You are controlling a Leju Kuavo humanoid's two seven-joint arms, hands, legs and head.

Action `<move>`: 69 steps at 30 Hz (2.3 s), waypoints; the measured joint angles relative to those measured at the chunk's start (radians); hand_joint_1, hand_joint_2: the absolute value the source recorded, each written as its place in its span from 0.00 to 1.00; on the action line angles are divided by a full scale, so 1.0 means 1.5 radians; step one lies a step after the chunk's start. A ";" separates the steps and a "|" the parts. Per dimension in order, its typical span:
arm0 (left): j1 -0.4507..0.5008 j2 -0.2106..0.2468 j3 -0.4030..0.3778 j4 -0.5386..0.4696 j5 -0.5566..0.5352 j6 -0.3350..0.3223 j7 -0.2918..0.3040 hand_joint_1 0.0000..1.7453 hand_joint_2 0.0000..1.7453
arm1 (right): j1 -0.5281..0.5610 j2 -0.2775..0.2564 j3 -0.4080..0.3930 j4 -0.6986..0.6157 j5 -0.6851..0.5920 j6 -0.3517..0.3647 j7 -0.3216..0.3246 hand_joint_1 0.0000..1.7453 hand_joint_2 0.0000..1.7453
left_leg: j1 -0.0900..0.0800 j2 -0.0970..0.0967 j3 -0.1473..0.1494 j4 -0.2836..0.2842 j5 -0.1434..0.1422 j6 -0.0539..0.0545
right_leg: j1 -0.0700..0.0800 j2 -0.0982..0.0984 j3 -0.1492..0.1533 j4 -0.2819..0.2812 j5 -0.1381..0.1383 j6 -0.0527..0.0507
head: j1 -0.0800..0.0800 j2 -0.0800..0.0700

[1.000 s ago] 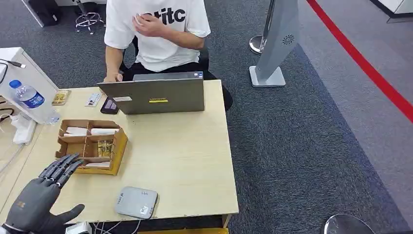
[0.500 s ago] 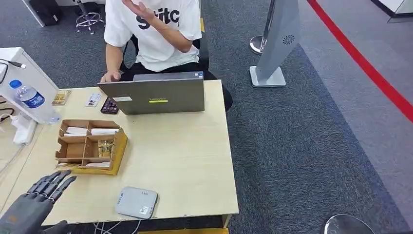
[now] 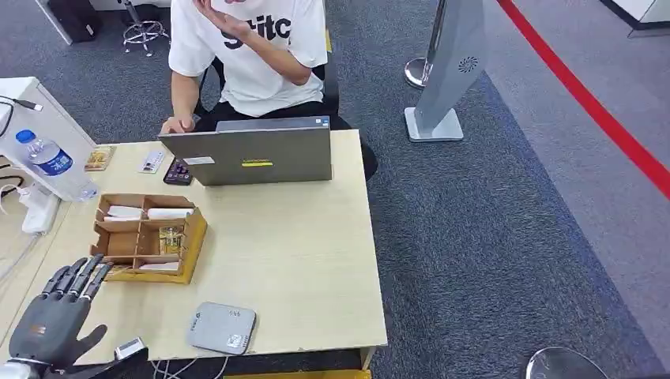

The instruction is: Pass the card to the sensor for recognition and then transmit it.

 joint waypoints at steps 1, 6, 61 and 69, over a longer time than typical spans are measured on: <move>-0.009 -0.005 0.001 0.014 -0.008 0.001 0.002 0.00 1.00 | -0.001 0.000 -0.002 0.001 0.000 0.000 -0.001 0.00 1.00 | 0.000 0.000 0.000 0.000 0.000 0.000 | 0.000 0.000 0.000 0.000 0.000 0.000 | 0.000 0.000; -0.042 -0.024 0.001 0.067 -0.028 0.005 0.007 0.00 1.00 | -0.005 -0.003 -0.008 0.009 0.008 -0.001 -0.001 0.00 1.00 | 0.000 0.000 0.000 0.000 0.000 0.000 | 0.000 0.000 0.000 0.000 0.000 0.000 | 0.000 0.000; -0.128 -0.054 0.055 0.139 -0.085 0.032 0.055 0.00 1.00 | -0.014 -0.013 -0.025 0.041 0.035 -0.017 -0.004 0.00 1.00 | 0.000 0.001 0.000 0.000 0.000 0.000 | 0.000 0.001 0.000 0.000 0.000 0.000 | 0.000 0.000; -0.129 -0.054 0.055 0.143 -0.085 0.032 0.055 0.00 1.00 | -0.014 -0.014 -0.025 0.042 0.035 -0.017 -0.004 0.00 1.00 | 0.000 0.001 0.000 0.000 0.000 0.000 | 0.000 0.001 0.000 0.000 0.000 0.000 | 0.000 0.000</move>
